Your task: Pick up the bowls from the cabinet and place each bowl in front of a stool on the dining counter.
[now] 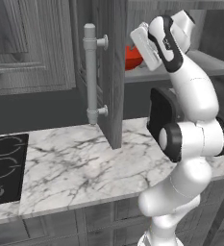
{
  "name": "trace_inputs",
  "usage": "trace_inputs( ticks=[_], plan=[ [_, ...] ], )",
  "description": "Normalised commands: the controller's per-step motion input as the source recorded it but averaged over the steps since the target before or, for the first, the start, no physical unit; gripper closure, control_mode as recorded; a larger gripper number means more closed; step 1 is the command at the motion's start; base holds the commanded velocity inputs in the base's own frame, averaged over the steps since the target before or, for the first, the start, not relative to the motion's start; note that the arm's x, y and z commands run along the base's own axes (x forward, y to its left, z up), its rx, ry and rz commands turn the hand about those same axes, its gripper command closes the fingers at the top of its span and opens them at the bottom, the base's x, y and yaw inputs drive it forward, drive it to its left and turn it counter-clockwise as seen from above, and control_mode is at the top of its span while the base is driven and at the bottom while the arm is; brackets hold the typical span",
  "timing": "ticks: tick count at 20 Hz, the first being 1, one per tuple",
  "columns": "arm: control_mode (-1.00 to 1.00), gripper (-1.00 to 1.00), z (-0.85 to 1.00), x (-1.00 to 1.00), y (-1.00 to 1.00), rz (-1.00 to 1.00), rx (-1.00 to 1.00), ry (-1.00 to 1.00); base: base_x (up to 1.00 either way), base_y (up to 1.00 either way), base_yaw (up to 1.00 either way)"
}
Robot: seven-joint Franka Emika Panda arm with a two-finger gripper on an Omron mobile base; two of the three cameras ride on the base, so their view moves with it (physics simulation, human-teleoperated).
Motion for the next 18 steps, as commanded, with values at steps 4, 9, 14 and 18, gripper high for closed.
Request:
trace_inputs(
  ticks=[4,9,14,18],
  plan=[
    [-1.0,-1.0,-0.03,0.0,0.05,0.0,0.0,0.1,0.0,0.0,0.0],
    [-1.0,-1.0,-0.01,0.0,0.0,0.0,0.0,0.01,0.0,0.0,0.0],
    [-1.0,-1.0,0.0,0.0,0.0,0.0,0.0,0.0,0.0,0.0,0.0],
    [-1.0,-1.0,0.0,0.01,0.0,0.0,0.0,0.0,0.0,0.0,0.0]
  ],
)
